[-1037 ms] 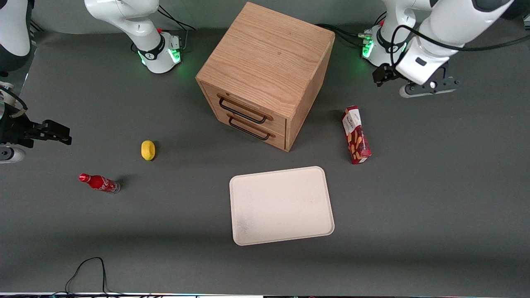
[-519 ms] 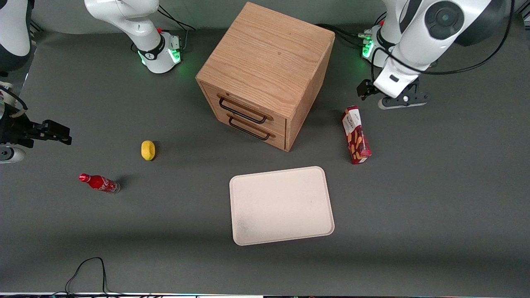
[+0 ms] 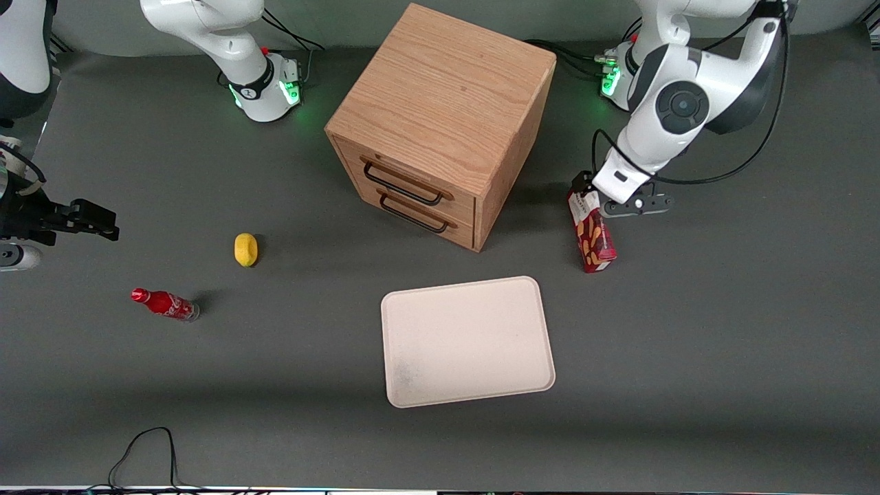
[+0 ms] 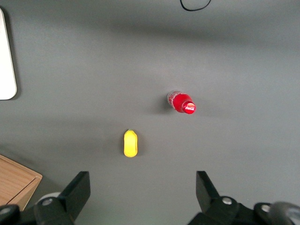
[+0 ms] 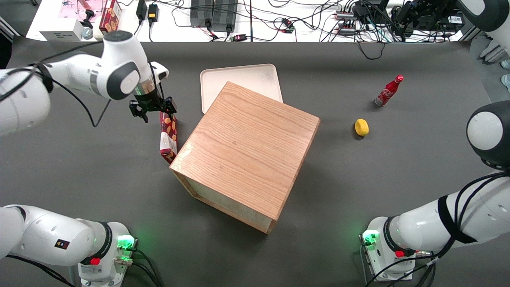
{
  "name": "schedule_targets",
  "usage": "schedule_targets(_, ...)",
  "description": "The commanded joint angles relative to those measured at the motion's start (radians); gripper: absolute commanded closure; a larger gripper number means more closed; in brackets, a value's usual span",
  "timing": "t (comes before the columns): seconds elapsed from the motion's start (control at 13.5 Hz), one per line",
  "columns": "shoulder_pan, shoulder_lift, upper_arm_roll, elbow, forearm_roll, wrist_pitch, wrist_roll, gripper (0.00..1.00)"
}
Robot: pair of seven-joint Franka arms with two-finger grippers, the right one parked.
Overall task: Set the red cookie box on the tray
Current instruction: 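Lower the left gripper and close it on the cookie box's end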
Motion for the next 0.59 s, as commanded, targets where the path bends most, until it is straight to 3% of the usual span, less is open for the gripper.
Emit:
schedule_targets(0.0, -0.024, 0.036, 0.006, -0.056, -0.001, 0.118, 0.004, 0.02)
schedule_targets(0.52, -0.013, 0.196, 0.008, -0.093, 0.011, 0.368, 0.059, 0.02)
